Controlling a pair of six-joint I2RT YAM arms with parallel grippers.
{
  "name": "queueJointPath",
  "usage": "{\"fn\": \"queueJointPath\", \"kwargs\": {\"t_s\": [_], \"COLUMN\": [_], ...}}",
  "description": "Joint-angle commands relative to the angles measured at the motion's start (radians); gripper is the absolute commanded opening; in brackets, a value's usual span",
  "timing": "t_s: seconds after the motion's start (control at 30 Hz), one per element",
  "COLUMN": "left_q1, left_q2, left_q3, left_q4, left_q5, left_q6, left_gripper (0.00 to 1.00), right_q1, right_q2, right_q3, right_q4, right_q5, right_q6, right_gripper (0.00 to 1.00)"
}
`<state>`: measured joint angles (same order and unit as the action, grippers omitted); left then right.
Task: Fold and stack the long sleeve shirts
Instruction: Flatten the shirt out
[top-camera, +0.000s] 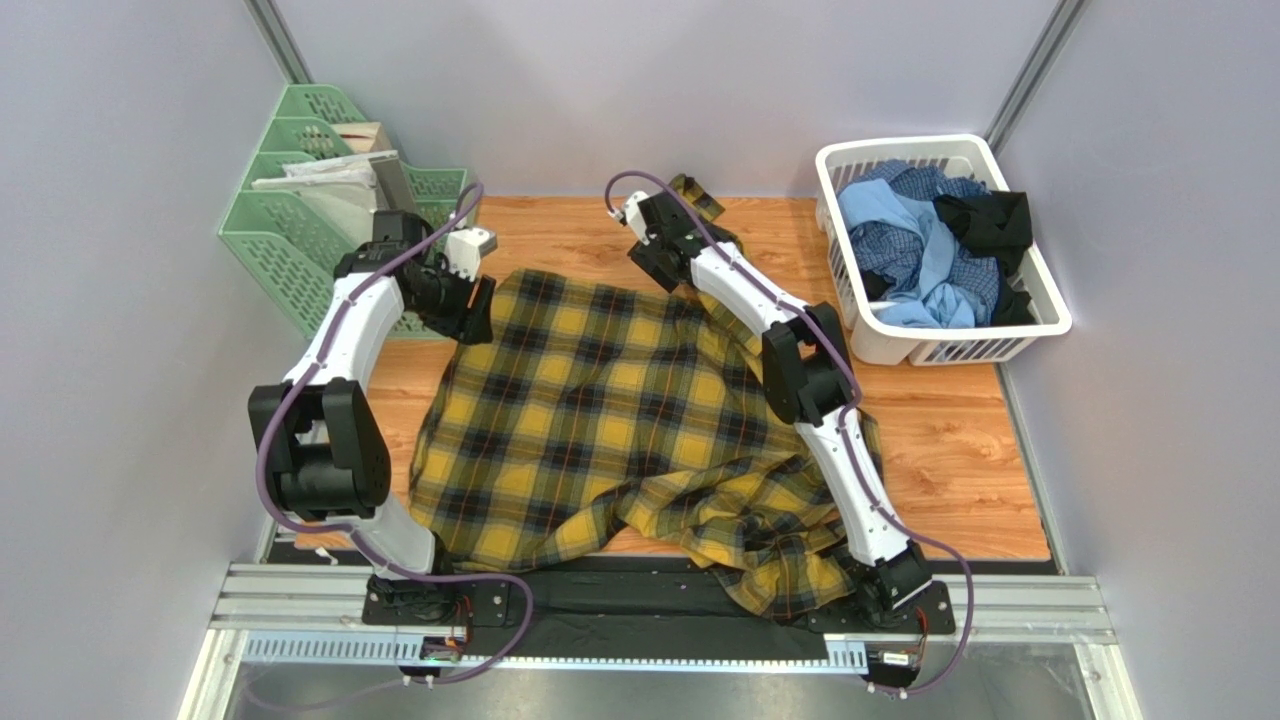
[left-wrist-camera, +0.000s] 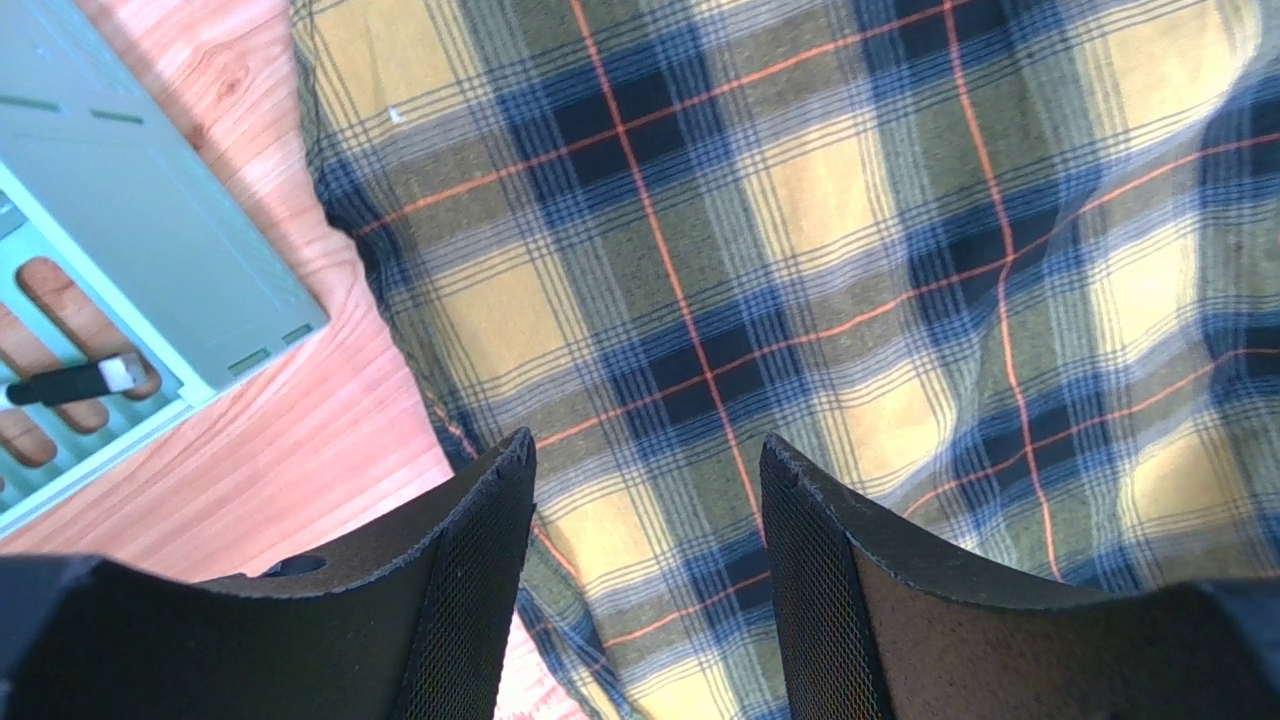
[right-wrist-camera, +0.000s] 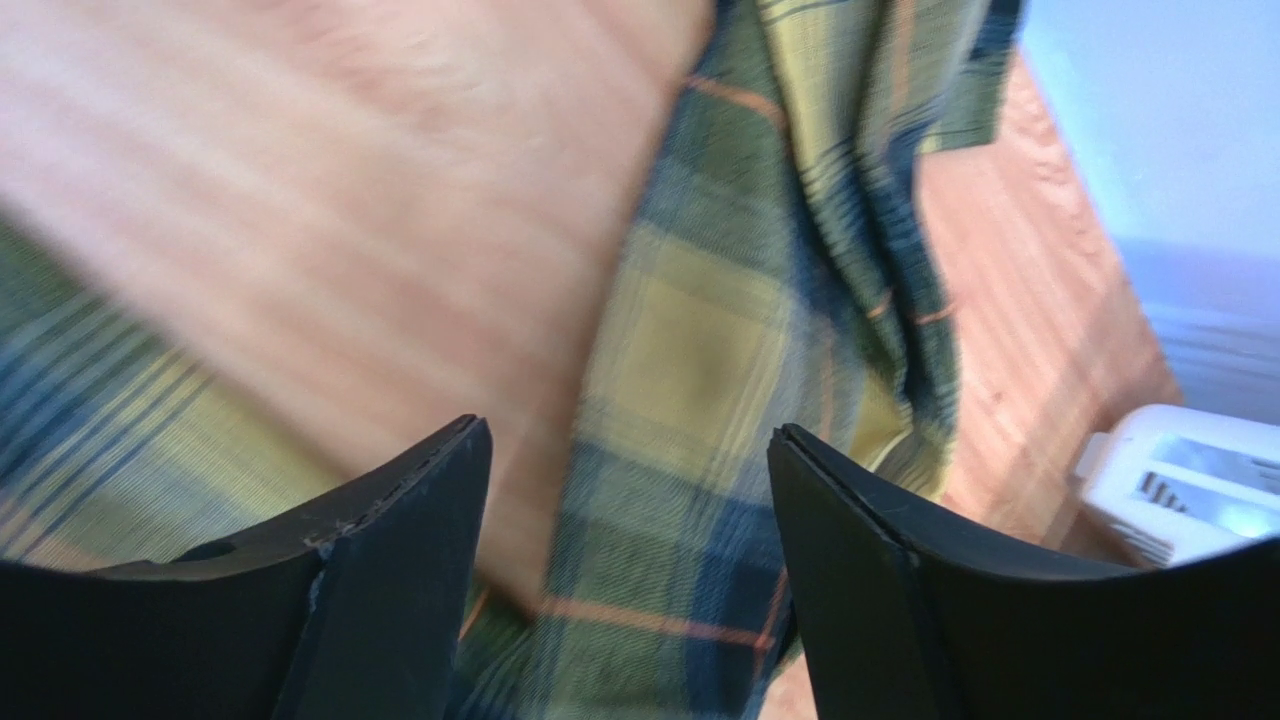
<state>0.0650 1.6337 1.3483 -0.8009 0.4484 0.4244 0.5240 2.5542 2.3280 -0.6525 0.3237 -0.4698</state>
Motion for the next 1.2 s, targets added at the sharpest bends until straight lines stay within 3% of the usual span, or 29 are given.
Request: {"fn": "queueJointPath", "kwargs": {"t_s": [0.0, 0.07, 0.1, 0.17, 0.2, 0.43, 0.57, 0.73, 0.9, 1.17], "left_q1": [-0.001, -0.002, -0.005, -0.017, -0.034, -0.099, -0.099, -0.038, 0.032, 0.087], "left_q2": [0.006, 0.049, 0.064, 0.124, 0.147, 0.299, 0.328, 0.244, 0.155, 0.088], "left_q3": [0.029, 0.055, 0.084, 0.115, 0.144, 0.195, 0.146, -0.032, -0.201, -0.305], "left_q4": [0.057, 0.058, 0.061, 0.057, 0.052, -0.004, -0.035, -0.055, -0.060, -0.099], "left_q5": [-0.011, -0.008, -0.011, -0.028, -0.039, -0.134, -0.246, -0.335, -0.385, -0.399], "left_q6": [-0.009, -0.004, 0.000, 0.020, 0.034, 0.088, 0.131, 0.188, 0.260, 0.292], "left_gripper": [0.63, 0.63, 0.63, 0.63, 0.63, 0.56, 0.28, 0.13, 0.10, 0.06], "right_q1": [-0.009, -0.016, -0.019, -0.028, -0.030, -0.064, -0.090, -0.175, -0.266, -0.315], "right_q2": [0.043, 0.058, 0.057, 0.038, 0.029, -0.187, -0.363, -0.525, -0.526, -0.287], "right_q3": [0.019, 0.008, 0.004, -0.004, -0.002, -0.016, -0.067, -0.162, -0.210, -0.035], "right_q4": [0.148, 0.146, 0.143, 0.130, 0.117, 0.019, 0.008, -0.022, -0.019, 0.050], "right_q5": [0.084, 0.080, 0.074, 0.061, 0.051, -0.096, -0.192, -0.325, -0.391, -0.334], "right_q6": [-0.066, -0.073, -0.075, -0.075, -0.076, -0.040, -0.007, 0.019, -0.007, 0.013], "right_gripper": [0.64, 0.55, 0.41, 0.24, 0.01, 0.00, 0.00, 0.00, 0.00, 0.00]}}
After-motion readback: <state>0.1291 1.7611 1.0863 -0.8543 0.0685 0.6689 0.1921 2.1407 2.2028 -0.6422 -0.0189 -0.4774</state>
